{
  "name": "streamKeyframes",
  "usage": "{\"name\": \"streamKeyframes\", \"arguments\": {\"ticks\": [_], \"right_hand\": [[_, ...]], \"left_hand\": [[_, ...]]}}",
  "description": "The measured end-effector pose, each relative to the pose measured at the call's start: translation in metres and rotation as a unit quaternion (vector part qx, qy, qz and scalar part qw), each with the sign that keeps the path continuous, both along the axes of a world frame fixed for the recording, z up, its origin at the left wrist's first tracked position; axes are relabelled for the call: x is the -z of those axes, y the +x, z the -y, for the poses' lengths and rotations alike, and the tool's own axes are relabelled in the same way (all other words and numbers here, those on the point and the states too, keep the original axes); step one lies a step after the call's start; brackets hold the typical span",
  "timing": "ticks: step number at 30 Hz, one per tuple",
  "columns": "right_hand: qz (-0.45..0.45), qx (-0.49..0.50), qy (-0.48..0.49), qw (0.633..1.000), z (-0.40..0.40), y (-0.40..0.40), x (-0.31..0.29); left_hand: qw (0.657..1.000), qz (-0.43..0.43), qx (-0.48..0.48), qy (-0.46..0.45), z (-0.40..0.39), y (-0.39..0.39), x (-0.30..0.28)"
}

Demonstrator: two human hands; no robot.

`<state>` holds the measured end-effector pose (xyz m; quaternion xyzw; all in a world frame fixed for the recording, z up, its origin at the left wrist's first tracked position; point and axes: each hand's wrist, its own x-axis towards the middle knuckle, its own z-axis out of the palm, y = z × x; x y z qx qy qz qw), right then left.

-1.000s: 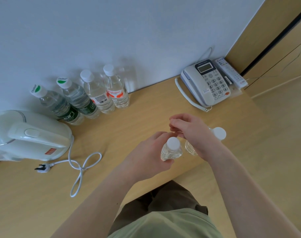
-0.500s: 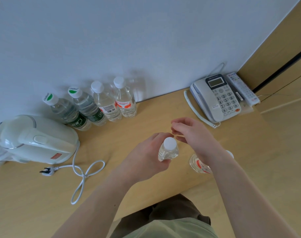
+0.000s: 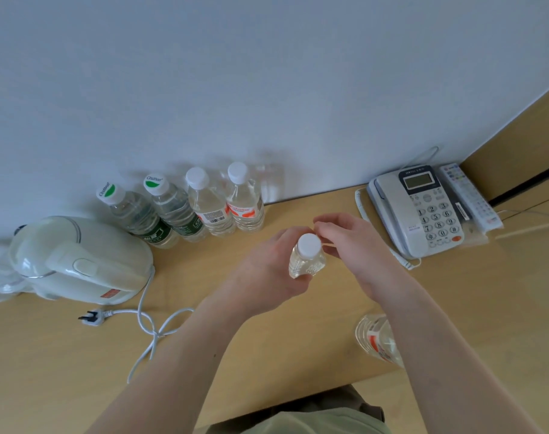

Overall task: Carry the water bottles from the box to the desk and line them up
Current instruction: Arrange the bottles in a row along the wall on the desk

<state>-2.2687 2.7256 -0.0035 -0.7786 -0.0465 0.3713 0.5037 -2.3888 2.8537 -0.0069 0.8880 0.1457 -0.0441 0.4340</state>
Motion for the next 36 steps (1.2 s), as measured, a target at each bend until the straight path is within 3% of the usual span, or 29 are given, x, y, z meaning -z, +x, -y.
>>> {"name": "streamKeyframes", "arguments": {"ticks": [18,36], "right_hand": [[0.020,0.000,-0.011,1.000,-0.042,0.045,-0.003],[0.036,0.062,-0.003,0.997,-0.064,0.060,0.003]], "left_hand": [[0.986,0.097,-0.128,0.042,-0.024,0.050,0.010],[0.968,0.099,-0.212,0.094,-0.021,0.083,0.019]]}}
